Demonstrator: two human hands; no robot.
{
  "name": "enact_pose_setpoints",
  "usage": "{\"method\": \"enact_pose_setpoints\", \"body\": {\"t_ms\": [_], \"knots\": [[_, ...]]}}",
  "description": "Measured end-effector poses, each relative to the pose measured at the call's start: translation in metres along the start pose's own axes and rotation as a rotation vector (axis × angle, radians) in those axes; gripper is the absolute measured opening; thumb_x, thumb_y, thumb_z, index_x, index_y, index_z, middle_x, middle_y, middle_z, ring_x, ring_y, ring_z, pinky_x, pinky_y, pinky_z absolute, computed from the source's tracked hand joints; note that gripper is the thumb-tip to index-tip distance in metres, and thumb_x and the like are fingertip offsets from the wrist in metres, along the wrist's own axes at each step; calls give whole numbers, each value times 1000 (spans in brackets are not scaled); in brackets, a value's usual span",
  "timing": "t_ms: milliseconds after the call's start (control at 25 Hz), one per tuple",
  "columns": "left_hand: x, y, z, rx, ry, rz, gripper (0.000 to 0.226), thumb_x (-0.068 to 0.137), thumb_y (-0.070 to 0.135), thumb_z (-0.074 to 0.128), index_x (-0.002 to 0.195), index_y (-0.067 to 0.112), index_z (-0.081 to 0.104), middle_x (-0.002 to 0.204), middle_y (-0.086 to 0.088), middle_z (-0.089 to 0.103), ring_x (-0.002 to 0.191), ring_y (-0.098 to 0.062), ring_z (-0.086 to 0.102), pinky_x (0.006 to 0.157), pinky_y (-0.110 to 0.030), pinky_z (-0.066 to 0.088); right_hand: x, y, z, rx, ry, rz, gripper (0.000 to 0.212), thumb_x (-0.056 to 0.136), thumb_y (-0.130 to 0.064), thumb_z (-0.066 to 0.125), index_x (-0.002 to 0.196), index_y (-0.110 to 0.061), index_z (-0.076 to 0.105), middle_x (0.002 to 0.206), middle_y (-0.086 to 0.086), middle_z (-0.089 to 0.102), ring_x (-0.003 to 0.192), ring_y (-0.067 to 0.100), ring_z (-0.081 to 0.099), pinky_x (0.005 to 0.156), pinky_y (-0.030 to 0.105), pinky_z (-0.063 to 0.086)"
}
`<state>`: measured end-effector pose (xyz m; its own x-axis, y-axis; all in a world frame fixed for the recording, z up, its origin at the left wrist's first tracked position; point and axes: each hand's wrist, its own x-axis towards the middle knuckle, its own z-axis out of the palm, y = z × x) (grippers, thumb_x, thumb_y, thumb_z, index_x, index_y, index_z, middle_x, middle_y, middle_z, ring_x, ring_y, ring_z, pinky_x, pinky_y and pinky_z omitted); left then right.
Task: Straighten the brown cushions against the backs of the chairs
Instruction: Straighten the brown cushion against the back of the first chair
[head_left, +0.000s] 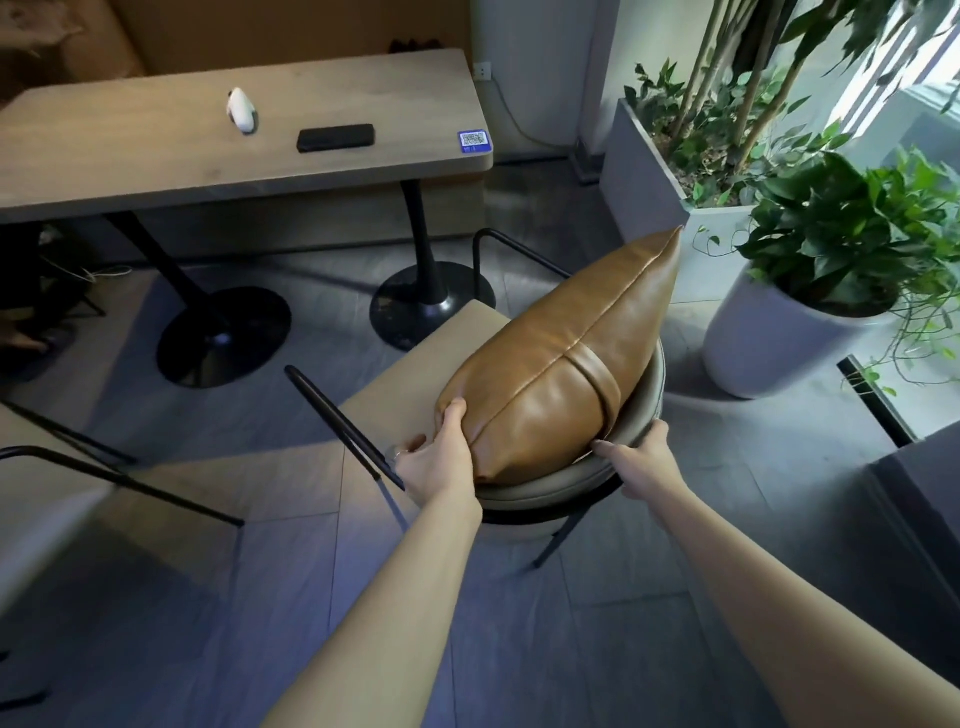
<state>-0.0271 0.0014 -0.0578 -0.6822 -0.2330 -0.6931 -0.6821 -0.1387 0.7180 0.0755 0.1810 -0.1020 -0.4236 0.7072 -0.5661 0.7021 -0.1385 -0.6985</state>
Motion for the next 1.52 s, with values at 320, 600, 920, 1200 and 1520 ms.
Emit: {"method": "enact_pose_setpoints", "body": {"t_ms": [320,600,920,1200,1520], "knots": [[85,77,-27,14,-62,32,55,57,41,95,93,21,58,100,-6,64,94,-28,64,92,-47,56,-17,-33,75,-187,-25,-66,83,85,-54,72,132,-3,27,143,29,35,133,42,40,94,41,40],[171,163,-47,101,-87,45,61,57,37,96,101,17,59,103,-7,62,98,-32,64,90,-53,56,-20,-74,161,-185,-98,-33,86,78,-70,70,118,-8,24,135,23,50,117,38,55,83,37,44],[250,248,-56,180,-152,129,45,63,28,95,94,12,68,98,-11,71,86,-29,70,82,-49,59,-29,-133,255,-189,0,-81,72,83,-65,68,102,-7,31,95,6,49,88,27,47,68,33,38],[316,309,-43,305,-227,182,58,65,33,95,110,9,67,103,-11,71,92,-31,70,78,-51,60,-17,-177,324,-121,75,-60,74,79,-65,72,103,-4,38,77,0,52,80,24,55,55,31,39],[302,327,-38,901,93,789,52,85,45,72,128,20,58,139,-9,57,126,-33,52,104,-51,40,-23,-191,331,-127,11,-41,74,83,-62,70,112,-2,39,99,8,59,89,26,54,66,32,41]]}}
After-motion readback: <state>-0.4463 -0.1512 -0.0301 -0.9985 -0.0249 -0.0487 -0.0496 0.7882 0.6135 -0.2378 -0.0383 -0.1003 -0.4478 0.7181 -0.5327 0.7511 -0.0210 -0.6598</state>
